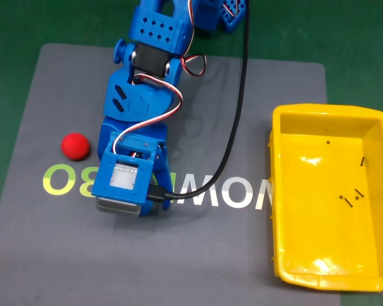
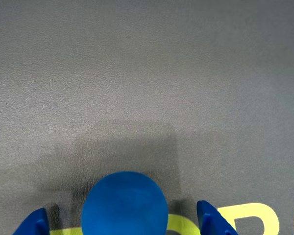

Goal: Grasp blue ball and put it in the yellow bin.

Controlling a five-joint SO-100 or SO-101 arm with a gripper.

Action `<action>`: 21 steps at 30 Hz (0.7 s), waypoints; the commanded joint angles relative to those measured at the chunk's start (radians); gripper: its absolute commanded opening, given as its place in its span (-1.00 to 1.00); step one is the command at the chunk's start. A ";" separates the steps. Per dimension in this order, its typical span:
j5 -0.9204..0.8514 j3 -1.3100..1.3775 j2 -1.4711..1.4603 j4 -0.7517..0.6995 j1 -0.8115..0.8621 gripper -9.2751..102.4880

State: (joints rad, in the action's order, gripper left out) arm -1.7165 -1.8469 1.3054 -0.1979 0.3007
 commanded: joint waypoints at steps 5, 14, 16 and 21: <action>0.008 0.086 -0.014 0.003 0.012 -0.33; 0.040 0.098 -0.041 0.002 0.000 -0.83; 0.044 0.098 -0.043 0.002 -0.002 -0.83; 0.038 0.100 -0.040 0.000 -0.005 -0.83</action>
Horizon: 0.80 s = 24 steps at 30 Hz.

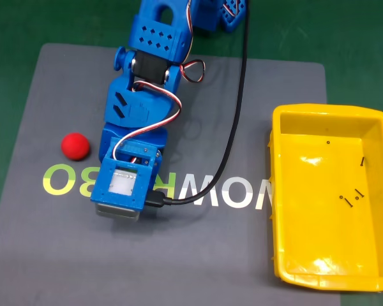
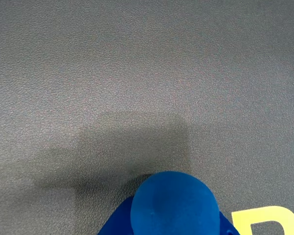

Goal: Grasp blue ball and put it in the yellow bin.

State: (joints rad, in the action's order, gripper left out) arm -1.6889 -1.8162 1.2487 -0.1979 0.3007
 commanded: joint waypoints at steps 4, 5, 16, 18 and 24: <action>0.006 0.072 0.058 0.000 -0.009 -0.83; 0.006 0.072 0.077 0.000 -0.012 -0.83; 0.066 0.060 0.422 -0.080 -0.120 -0.83; 0.084 0.057 0.497 -0.132 -0.163 -0.83; 0.130 -0.015 0.713 -0.242 -0.359 -0.83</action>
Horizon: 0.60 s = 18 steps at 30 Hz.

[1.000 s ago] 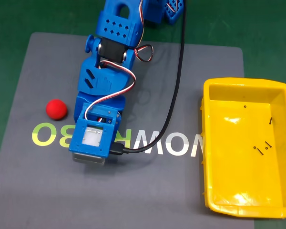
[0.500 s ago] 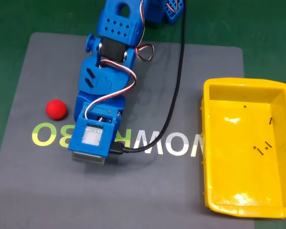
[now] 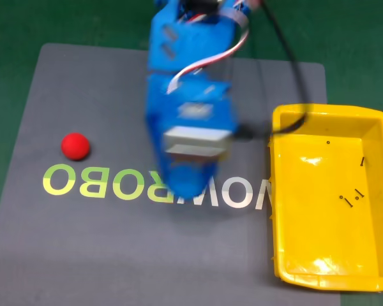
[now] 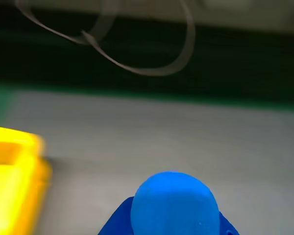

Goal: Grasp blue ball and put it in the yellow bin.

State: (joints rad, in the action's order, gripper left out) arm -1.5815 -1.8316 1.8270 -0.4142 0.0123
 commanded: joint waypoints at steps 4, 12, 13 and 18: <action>0.037 -0.071 0.250 -0.061 -0.229 -0.83; 0.066 -0.152 0.321 -0.081 -0.453 -0.83; 0.063 -0.156 0.321 -0.081 -0.466 -0.83; 0.058 -0.169 0.287 -0.081 -0.511 -0.83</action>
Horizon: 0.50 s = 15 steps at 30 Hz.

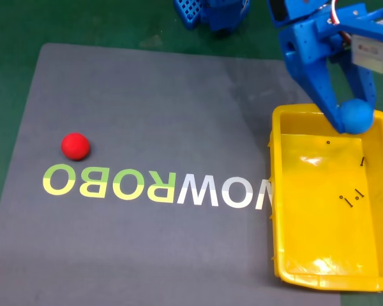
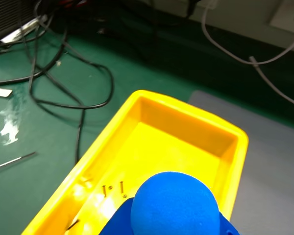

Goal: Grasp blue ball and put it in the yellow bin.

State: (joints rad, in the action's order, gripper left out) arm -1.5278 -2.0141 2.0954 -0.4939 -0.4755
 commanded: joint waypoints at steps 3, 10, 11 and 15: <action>0.003 0.014 0.002 0.005 -0.032 -0.83; -0.015 0.015 -0.014 0.006 -0.021 -0.32; -0.015 0.017 -0.017 0.006 -0.020 -0.28; -0.015 0.017 -0.021 0.012 -0.011 -0.23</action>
State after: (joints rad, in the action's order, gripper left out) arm -1.5370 -2.0157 2.0709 -0.4939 -0.4939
